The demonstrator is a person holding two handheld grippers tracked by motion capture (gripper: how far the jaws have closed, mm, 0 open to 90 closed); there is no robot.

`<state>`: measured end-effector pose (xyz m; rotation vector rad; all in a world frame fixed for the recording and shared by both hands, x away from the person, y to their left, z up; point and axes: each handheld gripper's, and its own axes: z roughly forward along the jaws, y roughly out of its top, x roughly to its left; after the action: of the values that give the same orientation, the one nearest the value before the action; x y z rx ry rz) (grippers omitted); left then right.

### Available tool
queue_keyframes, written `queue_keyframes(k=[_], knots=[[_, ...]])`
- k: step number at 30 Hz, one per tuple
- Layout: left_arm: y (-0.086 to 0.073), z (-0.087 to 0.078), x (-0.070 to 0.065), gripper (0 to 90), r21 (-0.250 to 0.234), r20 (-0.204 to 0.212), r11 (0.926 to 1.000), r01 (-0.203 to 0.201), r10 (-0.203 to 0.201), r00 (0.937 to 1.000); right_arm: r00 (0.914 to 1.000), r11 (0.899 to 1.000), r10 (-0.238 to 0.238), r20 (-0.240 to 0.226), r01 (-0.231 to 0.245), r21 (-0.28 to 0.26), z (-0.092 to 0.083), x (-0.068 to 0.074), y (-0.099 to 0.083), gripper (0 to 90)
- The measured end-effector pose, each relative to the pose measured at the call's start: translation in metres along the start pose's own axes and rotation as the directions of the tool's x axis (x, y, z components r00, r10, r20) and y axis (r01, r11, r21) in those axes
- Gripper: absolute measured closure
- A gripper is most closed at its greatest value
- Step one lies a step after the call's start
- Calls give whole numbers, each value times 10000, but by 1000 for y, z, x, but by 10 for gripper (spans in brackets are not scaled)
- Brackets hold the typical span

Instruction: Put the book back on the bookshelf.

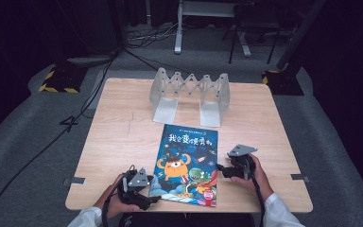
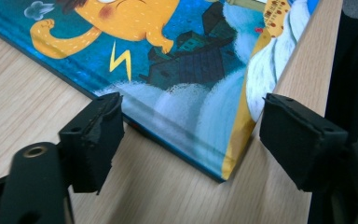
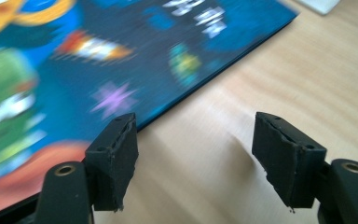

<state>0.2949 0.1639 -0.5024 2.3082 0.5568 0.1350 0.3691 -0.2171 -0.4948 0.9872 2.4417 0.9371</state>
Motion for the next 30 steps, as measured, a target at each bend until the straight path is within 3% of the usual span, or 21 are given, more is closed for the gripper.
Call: queue_keyframes(k=[6, 15, 16, 21, 22, 23, 24, 25, 27, 30], knots=[[8, 8, -8, 267, -42, 66, 9997, -238, 238, 9997, 9975, 9996, -280, -643, 283, 35, -21, 9, -22, 312], [12, 13, -11, 277, -86, 275, 9995, -292, 295, 9992, 9954, 9997, -207, -939, 220, 136, -36, 7, -37, 323], [11, 12, -10, 274, -165, 309, 9998, -72, 77, 9995, 9952, 9994, -287, -934, 305, 188, -37, 7, -37, 326], [0, 0, -3, 208, -9, -194, 9996, 293, -293, 9994, 9932, 9975, -440, -1079, 497, 502, -44, 9, -40, 327], [-4, -3, -1, 208, 32, -505, 9997, 250, -248, 9984, 9916, 9969, -496, -1195, 565, 550, -45, 9, -41, 324], [-4, -3, -1, 212, 32, -505, 9997, 250, -248, 9984, 9916, 9969, -496, -1195, 565, 550, -45, 9, -41, 324], [-6, -5, 1, 212, 71, -849, 9998, 202, -195, 9962, 9904, 9958, -559, -1261, 645, 651, -47, 10, -41, 324], [-9, -8, 5, 231, -67, -943, 9989, 471, -475, 9944, 9894, 9936, -642, -1303, 756, 841, -49, 12, -41, 341], [-9, -8, 6, 239, -34, -1027, 9990, 448, -449, 9937, 9898, 9926, -600, -1290, 729, 973, -51, 13, -41, 357], [-2, -1, 6, 217, -17, -1018, 9993, 386, -386, 9941, 9893, 9826, -740, -1253, 938, 1604, -56, 20, -38, 404]])
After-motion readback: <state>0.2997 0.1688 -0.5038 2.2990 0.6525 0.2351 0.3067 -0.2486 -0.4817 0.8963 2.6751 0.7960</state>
